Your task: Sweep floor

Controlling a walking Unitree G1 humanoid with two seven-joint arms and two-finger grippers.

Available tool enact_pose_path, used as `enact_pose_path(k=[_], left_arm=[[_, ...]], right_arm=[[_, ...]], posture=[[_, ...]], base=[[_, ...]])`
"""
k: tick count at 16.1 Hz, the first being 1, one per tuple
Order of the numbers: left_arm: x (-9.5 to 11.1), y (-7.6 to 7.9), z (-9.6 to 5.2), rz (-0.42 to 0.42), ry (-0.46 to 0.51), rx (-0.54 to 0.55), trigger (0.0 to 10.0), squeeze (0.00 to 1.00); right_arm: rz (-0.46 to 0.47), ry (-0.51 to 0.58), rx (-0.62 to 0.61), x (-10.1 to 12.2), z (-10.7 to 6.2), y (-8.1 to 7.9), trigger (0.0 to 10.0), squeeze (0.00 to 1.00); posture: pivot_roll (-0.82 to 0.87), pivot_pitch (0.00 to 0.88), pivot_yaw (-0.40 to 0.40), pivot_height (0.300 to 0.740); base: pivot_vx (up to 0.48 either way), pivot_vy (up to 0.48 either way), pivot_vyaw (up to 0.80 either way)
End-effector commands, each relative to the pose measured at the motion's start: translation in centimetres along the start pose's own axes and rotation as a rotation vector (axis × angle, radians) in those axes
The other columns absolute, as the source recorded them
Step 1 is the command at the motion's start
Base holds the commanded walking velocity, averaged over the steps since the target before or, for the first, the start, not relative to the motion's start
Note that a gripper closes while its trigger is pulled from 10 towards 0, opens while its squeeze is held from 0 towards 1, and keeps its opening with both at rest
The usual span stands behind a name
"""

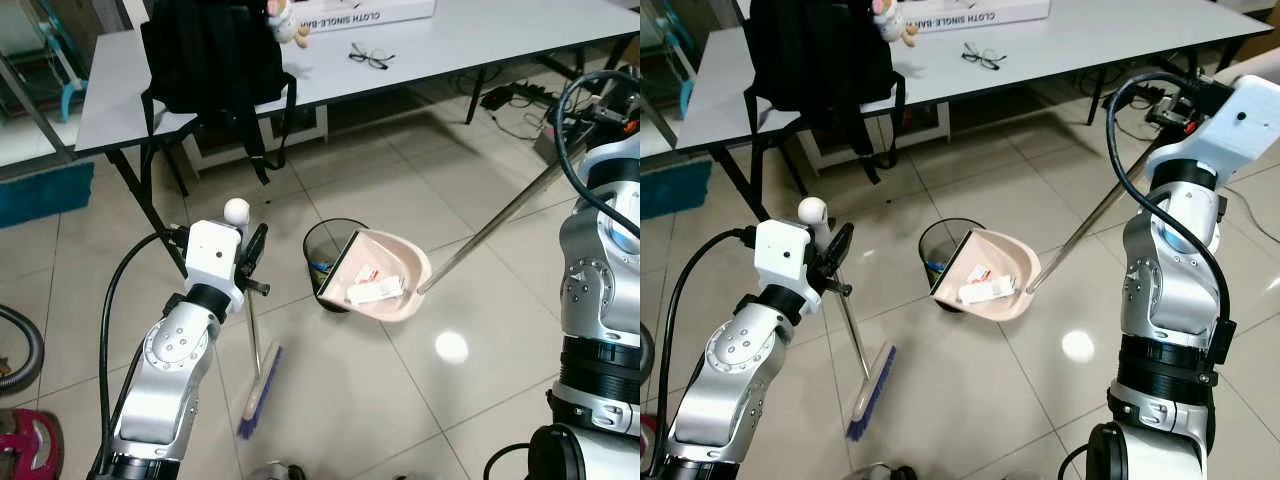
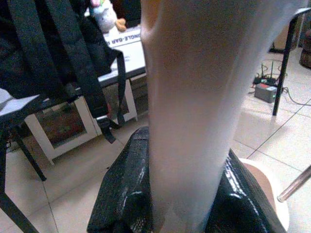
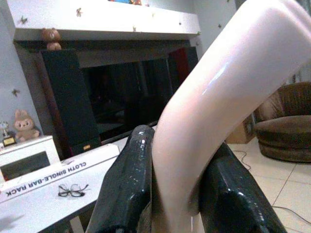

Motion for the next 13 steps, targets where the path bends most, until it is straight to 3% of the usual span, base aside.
enact_pose_path(k=[1,13], left_arm=[[1.05,-0.31,-0.05,0.027,0.041,0.0,10.0,0.0],[1.11,-0.23,0.07,0.028,0.041,-0.009,10.0,0.0]], right_arm=[[0.023,0.055,0.004,1.3,0.22,-0.38,10.0,0.0],[0.024,0.06,-0.003,1.37,0.37,-0.33,10.0,0.0]], posture=[[-0.02,0.076,0.073,0.74],[-0.02,0.074,0.077,0.74]], base=[[0.382,0.0,0.0],[0.395,0.0,0.0]])
Point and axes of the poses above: a point about 5 cm out from each wrist's last joint towards the gripper, its own z axis pointing out of the wrist towards the gripper, its own x axis along the axis of the wrist's last joint, y = z × x, the point moved 1 cm from there along z, pointing out of the wrist towards the gripper, and after that the axes turned 9 degrees about -z, right-handed, at the moved point
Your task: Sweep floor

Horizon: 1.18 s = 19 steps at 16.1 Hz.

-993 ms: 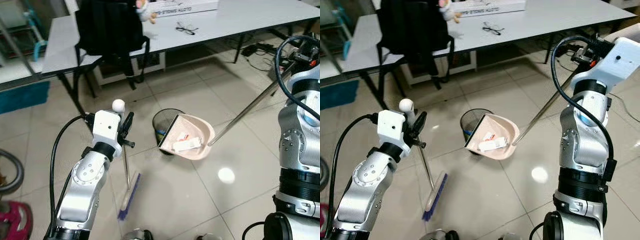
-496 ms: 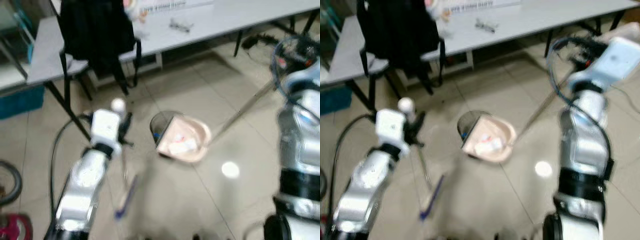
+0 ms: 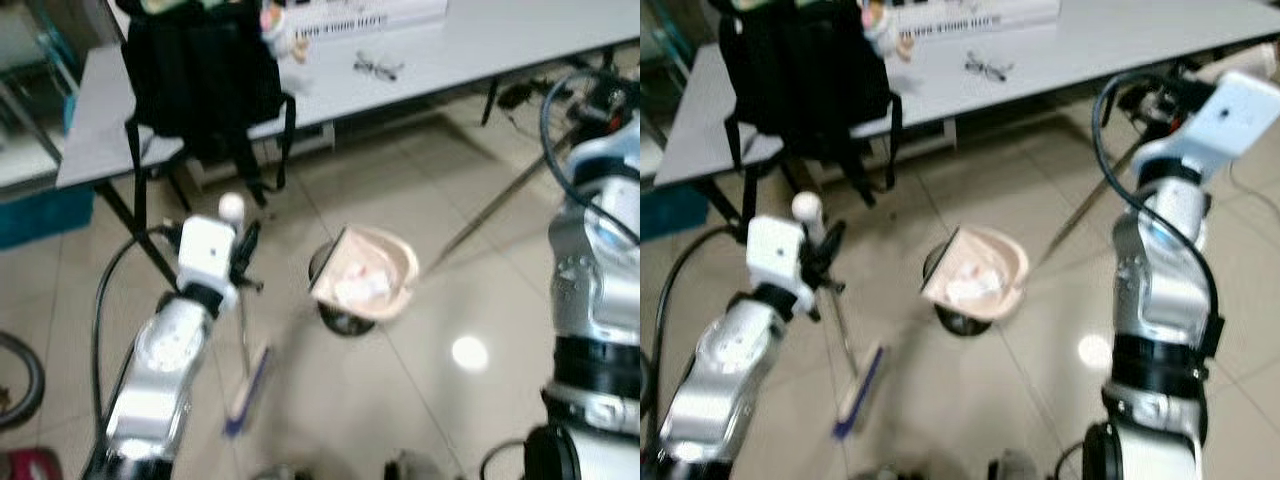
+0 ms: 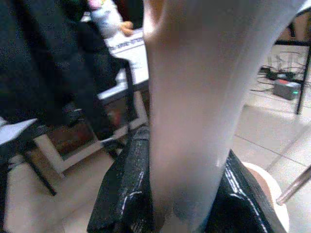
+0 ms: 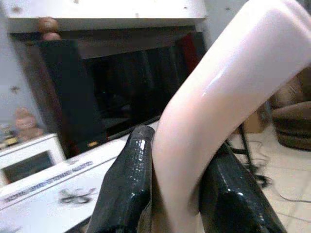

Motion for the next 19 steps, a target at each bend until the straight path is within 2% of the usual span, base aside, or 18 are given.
enact_pose_path(k=[1,8,11,15,19], left_arm=[[0.9,-0.4,0.0,0.02,0.038,0.003,10.0,0.0],[0.8,-0.3,0.1,0.031,0.031,0.004,10.0,0.0],[0.8,-0.3,0.0,0.029,0.028,0.001,10.0,0.0],[0.7,-0.3,0.0,0.03,0.026,0.0,10.0,0.0],[0.7,-0.3,-0.1,0.028,0.021,-0.001,10.0,0.0]], right_arm=[[0.018,0.077,-0.001,1.7,0.3,-0.2,10.0,0.0],[0.013,0.121,0.003,2.1,0.4,-0.4,10.0,0.0],[-0.008,0.157,0.038,2.1,0.5,-1.3,10.0,0.0],[-0.046,0.211,0.119,1.5,0.5,-3.3,10.0,0.0],[-0.073,0.242,0.135,1.3,0.5,-4.0,10.0,0.0]], posture=[[-0.02,0.074,0.078,0.74],[-0.02,0.076,0.08,0.74],[-0.01,0.077,0.081,0.74],[0.0,0.078,0.079,0.74],[-0.01,0.077,0.074,0.74]], base=[[0.379,0.0,0.0],[0.0,0.0,0.0],[0.0,0.0,0.0],[0.0,0.0,0.0],[0.0,0.0,0.0]])
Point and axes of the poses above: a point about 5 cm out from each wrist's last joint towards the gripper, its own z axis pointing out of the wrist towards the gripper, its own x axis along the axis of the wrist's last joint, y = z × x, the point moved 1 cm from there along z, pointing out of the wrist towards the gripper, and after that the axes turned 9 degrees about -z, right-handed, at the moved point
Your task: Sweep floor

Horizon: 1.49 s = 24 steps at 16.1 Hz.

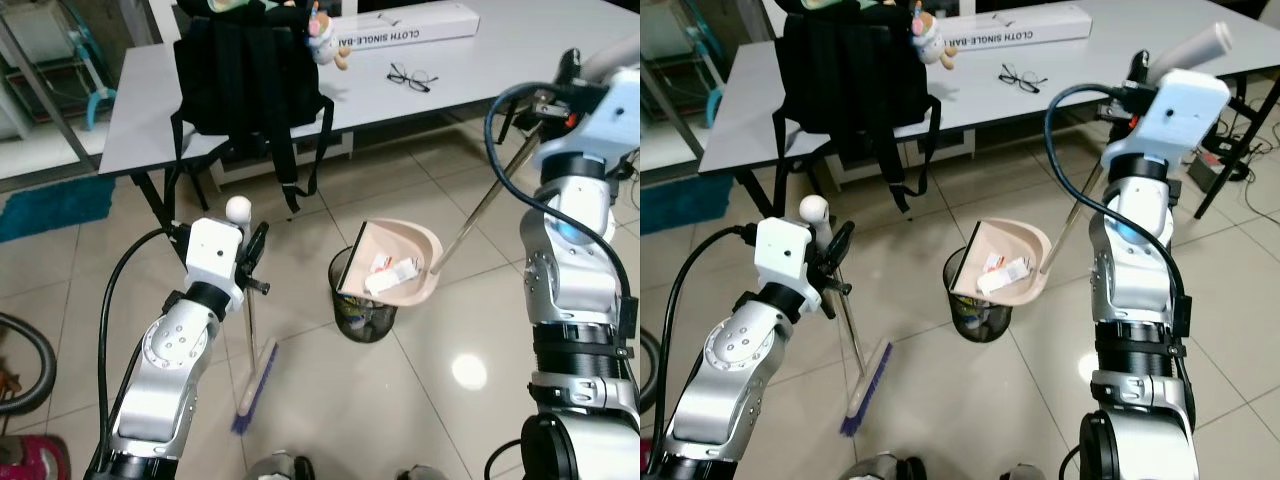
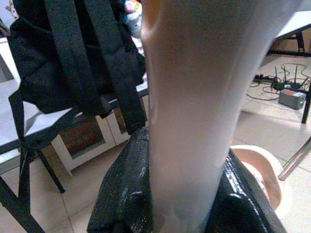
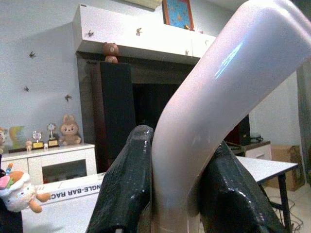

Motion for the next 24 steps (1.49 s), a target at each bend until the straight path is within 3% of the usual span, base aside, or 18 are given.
enact_pose_path(k=[1,7,10,15,17,20,24], left_arm=[[0.6,-0.1,-0.1,0.016,0.02,0.0,10.0,0.0],[0.4,0.2,-0.2,0.012,0.01,-0.013,10.0,0.0],[0.5,0.1,-0.1,0.014,0.01,-0.014,10.0,0.0],[0.5,0.1,-0.2,0.019,0.006,-0.011,10.0,0.0],[0.4,0.1,-0.2,0.02,0.004,-0.012,10.0,0.0],[0.3,0.1,-0.3,0.023,-0.002,-0.018,10.0,0.0],[0.2,0.4,-0.3,0.031,-0.009,-0.039,10.0,0.0]], right_arm=[[0.023,0.089,-0.008,1.7,0.6,-0.3,10.0,0.0],[0.031,0.066,-0.07,0.8,0.1,0.5,10.0,0.0],[0.027,0.097,-0.049,0.9,0.2,0.0,10.0,0.0],[-0.058,0.275,0.206,1.9,-0.4,-5.0,10.0,0.0],[-0.077,0.293,0.253,1.8,-0.9,-6.0,10.0,0.0],[-0.085,0.327,0.332,1.5,-2.2,-7.6,10.0,0.0],[-0.089,0.408,0.524,1.5,-5.6,-10.3,10.0,0.0]], posture=[[-0.01,0.077,0.074,0.74],[0.0,0.074,0.082,0.74],[0.0,0.076,0.084,0.74],[0.01,0.085,0.078,0.74],[0.01,0.085,0.078,0.74],[0.01,0.087,0.083,0.74],[0.01,0.089,0.085,0.74]], base=[[0.0,0.0,0.0],[0.0,0.0,0.0],[0.0,0.0,0.0],[0.0,0.0,0.0],[0.0,0.0,0.0],[0.0,0.0,0.0],[0.0,0.0,0.0]])
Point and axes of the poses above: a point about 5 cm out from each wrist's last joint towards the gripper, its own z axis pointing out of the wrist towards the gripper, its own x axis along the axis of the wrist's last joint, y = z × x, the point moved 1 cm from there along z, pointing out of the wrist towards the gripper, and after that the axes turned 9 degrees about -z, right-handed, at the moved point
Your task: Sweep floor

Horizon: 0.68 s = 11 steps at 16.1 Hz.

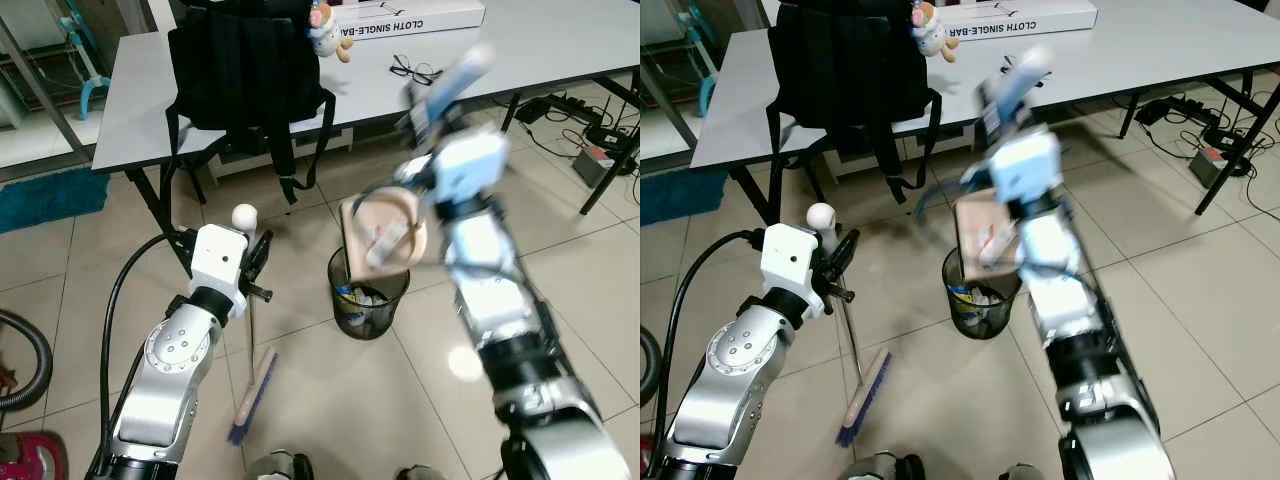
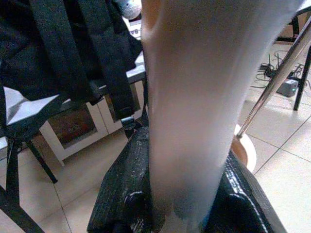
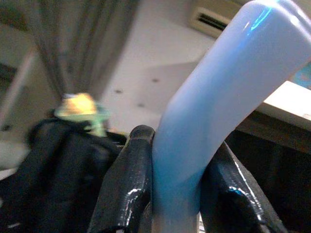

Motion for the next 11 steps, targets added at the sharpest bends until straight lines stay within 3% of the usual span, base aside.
enact_pose_path(k=[1,4,5,8,11], left_arm=[[0.7,0.1,-0.1,0.027,0.024,-0.008,10.0,0.0],[0.7,0.1,-0.1,0.027,0.024,-0.009,10.0,0.0],[0.6,0.2,-0.2,0.028,0.02,-0.014,10.0,0.0],[0.6,0.2,-0.1,0.031,0.02,-0.018,10.0,0.0],[0.5,0.3,-0.1,0.031,0.018,-0.023,10.0,0.0]], right_arm=[[-0.018,0.127,0.056,2.1,0.3,-0.8,10.0,0.0],[-0.02,0.143,0.079,2.3,0.1,-1.2,10.0,0.0],[-0.051,0.225,0.186,3.3,-0.9,-3.0,10.0,0.0],[-0.062,0.275,0.248,4.0,-1.4,-4.0,10.0,0.0],[-0.051,0.348,0.396,5.0,-2.6,-6.0,10.0,0.0]], posture=[[0.01,0.09,0.083,0.74],[0.01,0.09,0.083,0.74],[0.01,0.089,0.083,0.74],[0.01,0.088,0.085,0.74],[0.0,0.088,0.085,0.74]], base=[[0.0,0.0,0.0],[0.0,0.0,0.0],[0.0,0.0,0.0],[0.0,0.0,0.0],[0.0,0.0,0.0]])
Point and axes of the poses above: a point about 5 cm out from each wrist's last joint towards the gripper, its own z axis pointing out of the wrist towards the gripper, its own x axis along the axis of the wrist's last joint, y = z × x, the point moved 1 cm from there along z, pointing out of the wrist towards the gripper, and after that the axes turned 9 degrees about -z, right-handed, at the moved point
